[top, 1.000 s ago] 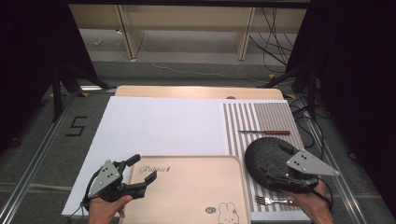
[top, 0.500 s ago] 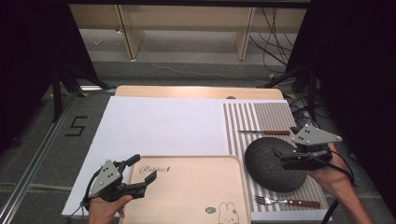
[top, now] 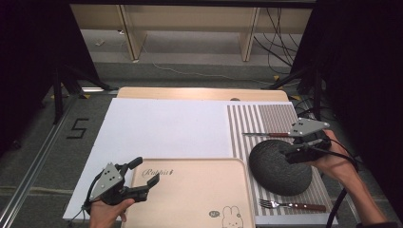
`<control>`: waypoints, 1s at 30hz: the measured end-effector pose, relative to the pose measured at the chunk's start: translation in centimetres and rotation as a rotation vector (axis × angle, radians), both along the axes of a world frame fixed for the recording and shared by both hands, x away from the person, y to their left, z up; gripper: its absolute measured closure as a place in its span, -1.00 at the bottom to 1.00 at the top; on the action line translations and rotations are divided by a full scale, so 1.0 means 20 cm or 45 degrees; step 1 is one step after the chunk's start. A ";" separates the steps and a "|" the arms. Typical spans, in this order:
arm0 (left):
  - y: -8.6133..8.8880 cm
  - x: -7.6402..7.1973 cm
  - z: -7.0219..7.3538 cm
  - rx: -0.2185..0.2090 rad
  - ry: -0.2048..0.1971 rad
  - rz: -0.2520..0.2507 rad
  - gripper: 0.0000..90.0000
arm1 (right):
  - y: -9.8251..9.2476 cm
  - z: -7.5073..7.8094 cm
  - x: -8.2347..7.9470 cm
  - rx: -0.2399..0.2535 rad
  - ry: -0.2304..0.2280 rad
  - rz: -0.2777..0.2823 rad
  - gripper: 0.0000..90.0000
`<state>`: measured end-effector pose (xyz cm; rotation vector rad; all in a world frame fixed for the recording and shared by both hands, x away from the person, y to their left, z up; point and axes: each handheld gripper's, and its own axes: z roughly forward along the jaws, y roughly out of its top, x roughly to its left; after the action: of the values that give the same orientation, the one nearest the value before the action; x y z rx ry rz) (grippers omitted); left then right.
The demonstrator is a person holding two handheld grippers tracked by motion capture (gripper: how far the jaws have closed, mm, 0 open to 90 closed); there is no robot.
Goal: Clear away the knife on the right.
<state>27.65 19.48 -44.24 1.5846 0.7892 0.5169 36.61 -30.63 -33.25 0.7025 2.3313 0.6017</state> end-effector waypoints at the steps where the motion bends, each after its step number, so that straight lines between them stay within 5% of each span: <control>1: 0.00 0.00 0.00 0.001 -0.001 0.000 -0.59 | 0.00 0.00 0.02 -0.017 0.008 0.006 -0.62; 5: 0.00 0.00 0.00 -0.008 -0.006 -0.005 -0.59 | -0.02 0.00 0.09 -0.075 0.050 -0.001 -0.61; 22: 0.00 0.01 0.00 -0.018 -0.005 -0.008 -0.59 | -0.09 0.01 0.30 -0.215 0.060 -0.009 -0.58; 30: 0.00 0.00 0.00 -0.012 -0.002 -0.005 -0.59 | -0.10 -0.03 0.40 -0.279 0.126 0.016 -0.55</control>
<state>27.67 19.52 -44.16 1.5761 0.7861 0.5110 44.54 -32.71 -33.81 0.6280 2.4470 0.3155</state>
